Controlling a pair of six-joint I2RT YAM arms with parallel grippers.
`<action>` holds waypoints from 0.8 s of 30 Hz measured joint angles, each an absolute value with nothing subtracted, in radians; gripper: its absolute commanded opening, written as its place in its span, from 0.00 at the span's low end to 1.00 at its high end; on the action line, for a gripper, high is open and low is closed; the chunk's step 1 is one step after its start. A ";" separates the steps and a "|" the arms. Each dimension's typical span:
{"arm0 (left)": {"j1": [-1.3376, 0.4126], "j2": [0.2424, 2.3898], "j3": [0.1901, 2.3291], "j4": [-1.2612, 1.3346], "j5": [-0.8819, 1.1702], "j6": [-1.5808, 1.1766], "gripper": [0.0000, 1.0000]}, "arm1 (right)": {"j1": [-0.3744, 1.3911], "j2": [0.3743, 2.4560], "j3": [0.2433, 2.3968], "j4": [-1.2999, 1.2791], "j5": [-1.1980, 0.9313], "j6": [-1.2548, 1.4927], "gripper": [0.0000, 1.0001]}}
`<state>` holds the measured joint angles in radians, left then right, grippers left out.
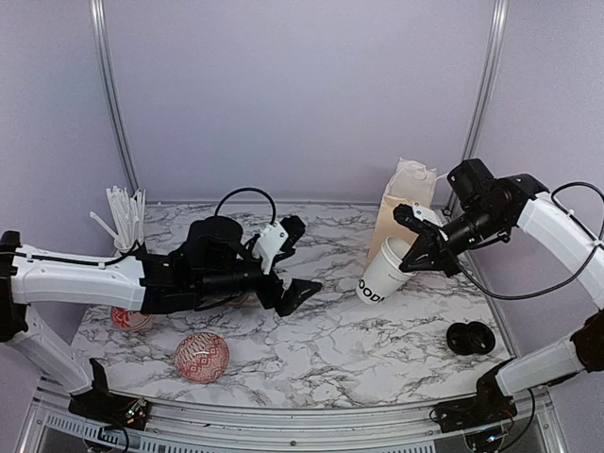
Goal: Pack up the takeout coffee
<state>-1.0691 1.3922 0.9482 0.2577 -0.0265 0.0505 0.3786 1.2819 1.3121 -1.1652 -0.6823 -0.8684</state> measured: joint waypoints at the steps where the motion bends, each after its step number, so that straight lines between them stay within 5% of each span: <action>1: -1.079 1.458 0.967 0.274 -0.031 0.051 0.99 | 0.379 1.284 1.320 -1.174 -0.700 -0.868 0.00; 12: -1.116 1.843 1.159 0.366 0.040 0.054 0.98 | 0.385 1.245 1.344 -1.232 -0.788 -0.869 0.00; 24: -1.140 2.000 1.319 0.424 0.235 0.039 0.72 | 0.389 1.218 1.324 -1.233 -0.789 -0.868 0.00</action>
<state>-1.1404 1.9999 1.3186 0.4236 0.2352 0.0387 0.3885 1.2179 1.3239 -1.2327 -0.7887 -0.8680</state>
